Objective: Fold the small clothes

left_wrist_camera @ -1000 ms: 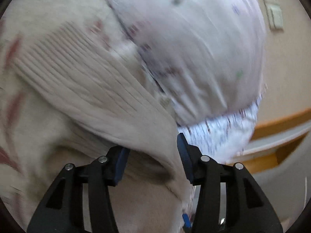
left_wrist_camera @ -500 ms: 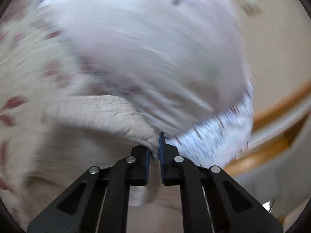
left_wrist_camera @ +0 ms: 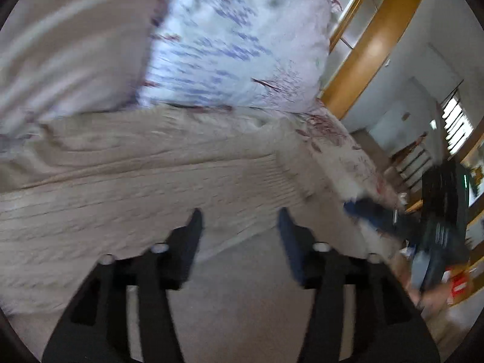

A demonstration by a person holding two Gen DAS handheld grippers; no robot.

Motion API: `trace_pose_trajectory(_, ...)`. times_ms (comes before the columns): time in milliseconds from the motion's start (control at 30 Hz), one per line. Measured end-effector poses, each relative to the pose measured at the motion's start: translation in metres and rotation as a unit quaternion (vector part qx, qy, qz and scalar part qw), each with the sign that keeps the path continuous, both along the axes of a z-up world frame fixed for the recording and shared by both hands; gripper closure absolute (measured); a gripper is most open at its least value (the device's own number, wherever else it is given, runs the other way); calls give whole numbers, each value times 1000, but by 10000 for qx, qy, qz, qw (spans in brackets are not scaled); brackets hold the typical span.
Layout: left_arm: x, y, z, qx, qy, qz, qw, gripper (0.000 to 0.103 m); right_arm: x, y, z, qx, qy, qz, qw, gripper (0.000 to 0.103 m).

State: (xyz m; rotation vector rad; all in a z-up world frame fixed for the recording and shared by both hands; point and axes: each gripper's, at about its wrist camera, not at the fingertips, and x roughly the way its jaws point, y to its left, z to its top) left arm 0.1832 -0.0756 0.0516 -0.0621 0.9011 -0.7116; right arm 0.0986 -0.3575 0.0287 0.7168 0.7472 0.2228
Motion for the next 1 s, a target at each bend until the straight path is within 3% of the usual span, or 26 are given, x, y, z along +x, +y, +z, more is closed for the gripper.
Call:
trace_pose_trajectory(67,-12,29,7,257,-318,319,9987,47,14,1,4,-60,82,102,9999,42)
trace_pose_trajectory(167,-31,92,7,789,-624,1248,9871,47,36,4,5,-376,250,123,9989,48)
trace_pose_trajectory(267,-42,143,-3,1045,-469,1881,9755,47,55,10,-1,-543,442,228,9973,53)
trace_pose_trajectory(400,-56,196,-20,932,-92,2402,9662,47,72,18,-14,-812,667,314,9940,57)
trace_pose_trajectory(567,-62,211,-35,756,155,2507,9650,47,79,31,-25,-1153,798,406,9893,88)
trace_pose_trajectory(633,-61,205,-38,753,177,2479,9657,47,80,38,-19,-1343,672,464,9876,95)
trace_pose_trajectory(833,-61,194,-42,868,54,2452,9656,43,72,48,43,-1759,-626,73,9824,96)
trace_pose_trajectory(900,-62,193,-42,883,4,2460,9652,42,78,52,39,-2057,-537,-13,9771,96)
trace_pose_trajectory(1000,-63,192,-42,898,-30,2462,9651,42,101,54,-1,-2408,351,-4,9699,96)
